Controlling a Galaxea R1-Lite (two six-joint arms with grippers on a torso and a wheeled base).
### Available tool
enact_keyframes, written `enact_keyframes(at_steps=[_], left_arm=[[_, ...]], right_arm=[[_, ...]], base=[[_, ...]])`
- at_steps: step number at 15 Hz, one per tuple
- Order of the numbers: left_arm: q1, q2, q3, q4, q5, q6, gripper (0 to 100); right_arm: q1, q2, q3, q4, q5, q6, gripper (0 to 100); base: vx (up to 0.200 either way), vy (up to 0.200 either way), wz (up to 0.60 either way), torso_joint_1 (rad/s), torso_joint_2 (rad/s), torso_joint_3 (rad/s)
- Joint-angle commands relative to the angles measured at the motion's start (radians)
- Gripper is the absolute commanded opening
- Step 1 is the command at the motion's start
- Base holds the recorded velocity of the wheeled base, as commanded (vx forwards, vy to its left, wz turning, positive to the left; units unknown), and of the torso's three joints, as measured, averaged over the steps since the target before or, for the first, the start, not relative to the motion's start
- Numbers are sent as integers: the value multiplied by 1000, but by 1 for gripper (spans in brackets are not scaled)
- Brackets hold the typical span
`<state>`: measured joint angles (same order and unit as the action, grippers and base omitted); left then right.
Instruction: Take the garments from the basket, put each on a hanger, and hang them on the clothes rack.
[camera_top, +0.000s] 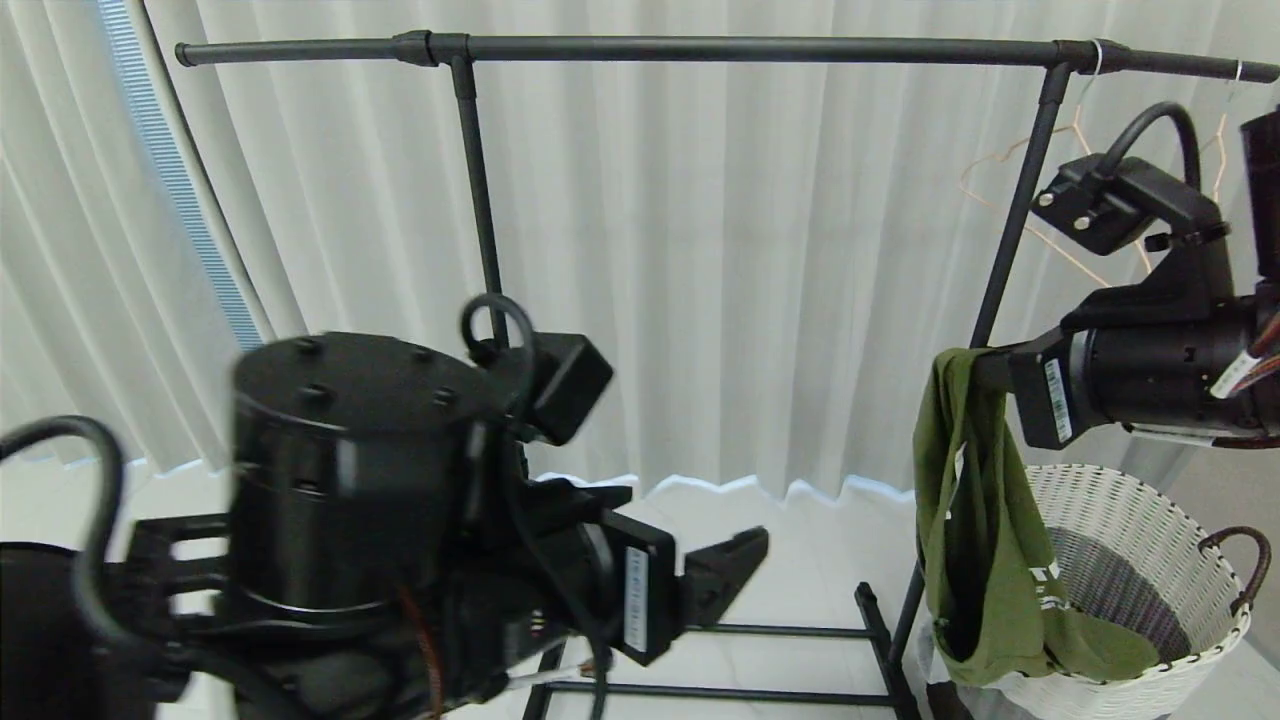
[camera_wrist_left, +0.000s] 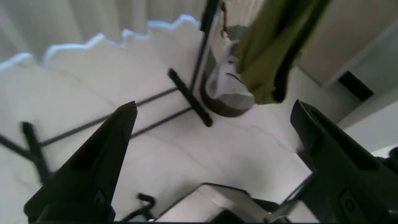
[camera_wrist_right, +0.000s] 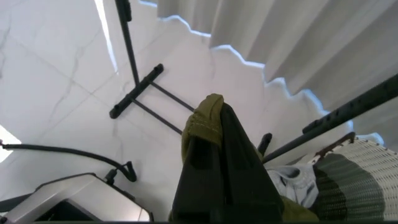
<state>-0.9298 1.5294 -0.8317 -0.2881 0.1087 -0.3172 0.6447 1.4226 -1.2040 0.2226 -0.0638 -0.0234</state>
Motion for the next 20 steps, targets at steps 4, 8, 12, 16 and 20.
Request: enact_keyframes(at_steps=[4,8,12,16,20], left_arm=[[-101,480,-159,-181,26,-66,100],[-50,583,-159,-350,-12,-66,100],[16,689,-188,-411,-49,-66,100],[11,696,-176,-467,-170,-63,100],[14,680,-159,-508,-176,-62,100]], right_arm=[[35,81,-6,-46,-2,0,0],[53,104,-8,-48,2,2,0],[53,111,-9,-60,6,0,0],[50,110,-8,-60,6,3,0],[50,110,-8,-60,7,14,0]], base=[[0,0,0,0,0,0],[0,0,0,0,0,0],[0,0,0,0,0,0],[0,0,0,0,0,0],[0,0,0,0,0,0]])
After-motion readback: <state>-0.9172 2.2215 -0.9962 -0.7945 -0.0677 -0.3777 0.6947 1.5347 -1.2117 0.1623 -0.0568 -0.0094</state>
